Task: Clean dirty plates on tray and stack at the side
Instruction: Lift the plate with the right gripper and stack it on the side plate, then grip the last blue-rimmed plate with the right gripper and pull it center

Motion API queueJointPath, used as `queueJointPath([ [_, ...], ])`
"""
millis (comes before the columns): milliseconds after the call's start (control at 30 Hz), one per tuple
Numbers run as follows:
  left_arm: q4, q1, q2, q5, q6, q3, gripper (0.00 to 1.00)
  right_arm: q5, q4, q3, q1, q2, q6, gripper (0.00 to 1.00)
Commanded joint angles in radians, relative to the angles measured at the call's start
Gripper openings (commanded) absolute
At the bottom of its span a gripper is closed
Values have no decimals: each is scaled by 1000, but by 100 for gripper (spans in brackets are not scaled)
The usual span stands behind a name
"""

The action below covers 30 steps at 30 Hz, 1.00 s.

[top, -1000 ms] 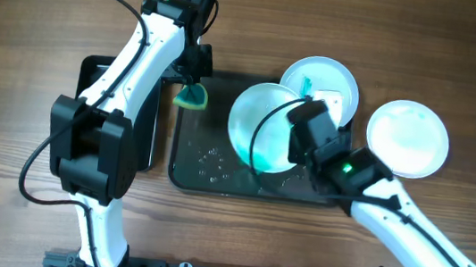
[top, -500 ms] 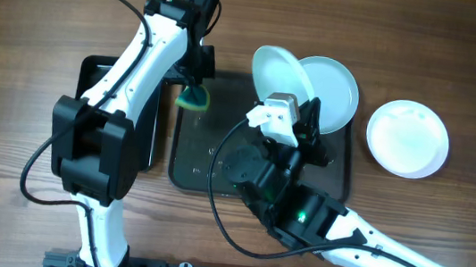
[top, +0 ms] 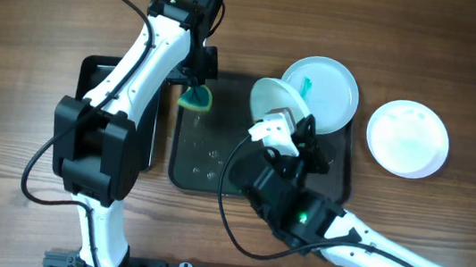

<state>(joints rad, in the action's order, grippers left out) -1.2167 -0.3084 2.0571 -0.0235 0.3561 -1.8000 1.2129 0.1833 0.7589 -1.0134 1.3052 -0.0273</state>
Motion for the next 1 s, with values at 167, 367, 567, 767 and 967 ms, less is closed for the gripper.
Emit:
queueJointPath([
  [167,1,-2,0,13,-12,-18,4,-971,313,9,630,-324,569,4],
  [367,2,-2,0,13,-12,-18,4,-1178,373,8,1278,-192,629,4],
  [567,16,-3,0,28,-12,-18,4,-1177,273,8,1427,190,630,4],
  [767,15,-4,0,31,-12,-18,4,-1131,227,10,1443,225,602,4],
  [967,15,-4,0,31,-12,-18,4,-1147,267,42,1443,42,523,48],
])
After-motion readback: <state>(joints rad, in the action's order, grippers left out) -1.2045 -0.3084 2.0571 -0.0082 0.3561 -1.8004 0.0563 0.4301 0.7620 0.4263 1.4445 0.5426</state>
